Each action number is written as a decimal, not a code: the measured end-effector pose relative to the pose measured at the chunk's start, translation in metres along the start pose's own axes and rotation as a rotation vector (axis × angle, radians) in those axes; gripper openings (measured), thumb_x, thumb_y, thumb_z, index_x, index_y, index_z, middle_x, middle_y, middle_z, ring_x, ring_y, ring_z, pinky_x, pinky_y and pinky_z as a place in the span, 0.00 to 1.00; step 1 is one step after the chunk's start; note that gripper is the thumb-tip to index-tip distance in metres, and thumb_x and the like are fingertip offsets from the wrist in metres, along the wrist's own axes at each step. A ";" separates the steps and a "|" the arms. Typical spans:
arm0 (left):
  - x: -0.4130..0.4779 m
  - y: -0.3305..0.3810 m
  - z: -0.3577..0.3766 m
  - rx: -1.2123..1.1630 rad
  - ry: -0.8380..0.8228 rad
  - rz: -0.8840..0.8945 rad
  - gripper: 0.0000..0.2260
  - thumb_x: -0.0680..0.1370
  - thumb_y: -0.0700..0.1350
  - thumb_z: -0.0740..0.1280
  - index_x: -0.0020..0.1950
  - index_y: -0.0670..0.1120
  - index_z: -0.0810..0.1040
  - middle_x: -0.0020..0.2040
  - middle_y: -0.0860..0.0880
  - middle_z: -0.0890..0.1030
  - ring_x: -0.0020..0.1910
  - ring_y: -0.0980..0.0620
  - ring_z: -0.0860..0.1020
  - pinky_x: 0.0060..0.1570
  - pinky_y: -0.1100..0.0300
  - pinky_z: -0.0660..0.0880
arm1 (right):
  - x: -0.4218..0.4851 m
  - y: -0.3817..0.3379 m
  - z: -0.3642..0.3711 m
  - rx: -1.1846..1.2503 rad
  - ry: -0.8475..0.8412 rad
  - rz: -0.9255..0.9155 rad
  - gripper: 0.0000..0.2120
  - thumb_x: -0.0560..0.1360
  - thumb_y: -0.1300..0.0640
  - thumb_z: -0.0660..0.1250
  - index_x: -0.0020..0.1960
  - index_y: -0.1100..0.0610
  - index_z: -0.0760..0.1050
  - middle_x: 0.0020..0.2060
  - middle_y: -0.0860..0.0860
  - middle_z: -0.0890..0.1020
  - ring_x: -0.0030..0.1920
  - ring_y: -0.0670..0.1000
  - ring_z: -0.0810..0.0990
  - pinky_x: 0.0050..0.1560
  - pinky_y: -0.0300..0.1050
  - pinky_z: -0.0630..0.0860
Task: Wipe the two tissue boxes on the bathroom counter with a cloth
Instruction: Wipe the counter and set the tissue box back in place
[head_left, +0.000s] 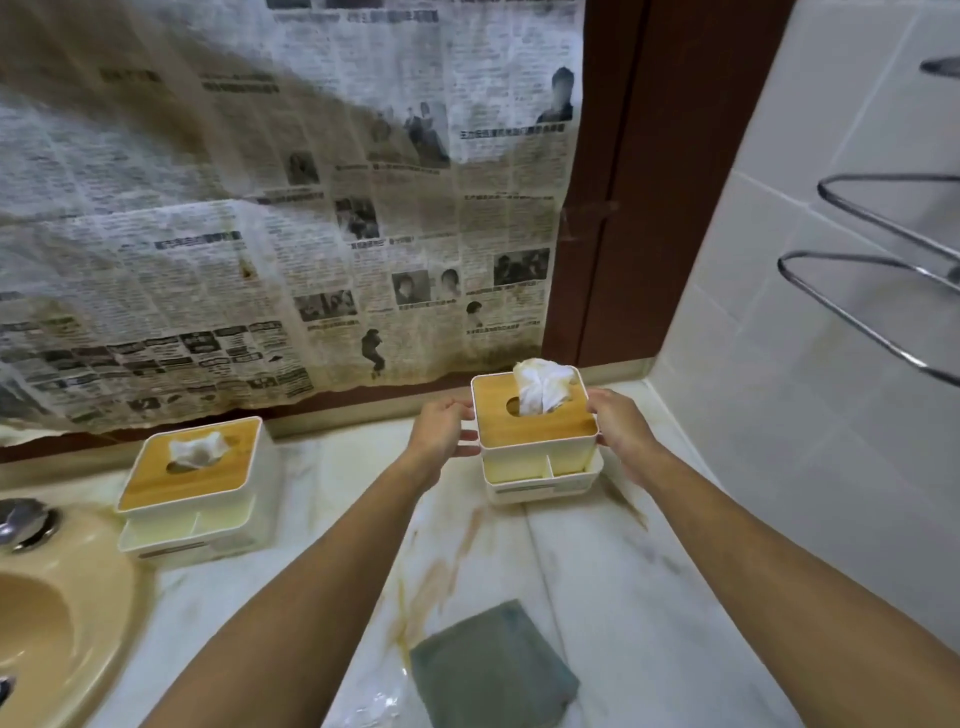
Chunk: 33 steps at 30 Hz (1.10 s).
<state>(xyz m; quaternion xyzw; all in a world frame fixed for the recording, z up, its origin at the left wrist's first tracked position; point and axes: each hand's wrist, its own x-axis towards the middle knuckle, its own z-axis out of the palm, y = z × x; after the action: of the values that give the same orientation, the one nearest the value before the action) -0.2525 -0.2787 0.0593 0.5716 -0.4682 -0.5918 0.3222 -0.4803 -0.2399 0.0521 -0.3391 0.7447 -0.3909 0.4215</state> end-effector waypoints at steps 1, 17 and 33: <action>0.007 -0.002 0.006 0.001 -0.002 -0.011 0.15 0.79 0.39 0.57 0.60 0.43 0.80 0.58 0.43 0.81 0.50 0.41 0.82 0.37 0.57 0.80 | 0.009 0.004 -0.003 -0.002 0.005 0.002 0.18 0.66 0.52 0.57 0.49 0.55 0.81 0.47 0.56 0.84 0.52 0.60 0.82 0.57 0.62 0.77; 0.053 -0.015 0.031 -0.071 -0.008 -0.065 0.13 0.80 0.38 0.59 0.59 0.40 0.79 0.61 0.39 0.79 0.56 0.35 0.81 0.45 0.50 0.83 | 0.051 0.013 -0.019 -0.024 -0.080 -0.051 0.16 0.70 0.59 0.58 0.51 0.55 0.81 0.46 0.57 0.83 0.47 0.57 0.81 0.51 0.54 0.76; -0.031 -0.057 -0.057 0.454 0.021 0.251 0.09 0.80 0.45 0.64 0.56 0.50 0.82 0.53 0.53 0.82 0.51 0.54 0.80 0.48 0.62 0.73 | -0.027 0.023 -0.009 -0.118 0.257 -0.441 0.10 0.77 0.62 0.62 0.56 0.53 0.78 0.48 0.53 0.78 0.44 0.50 0.76 0.45 0.42 0.72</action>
<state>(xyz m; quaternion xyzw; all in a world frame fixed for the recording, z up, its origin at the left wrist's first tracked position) -0.1835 -0.2409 0.0240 0.5727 -0.6531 -0.4208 0.2615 -0.4814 -0.2034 0.0448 -0.4648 0.7218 -0.4690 0.2076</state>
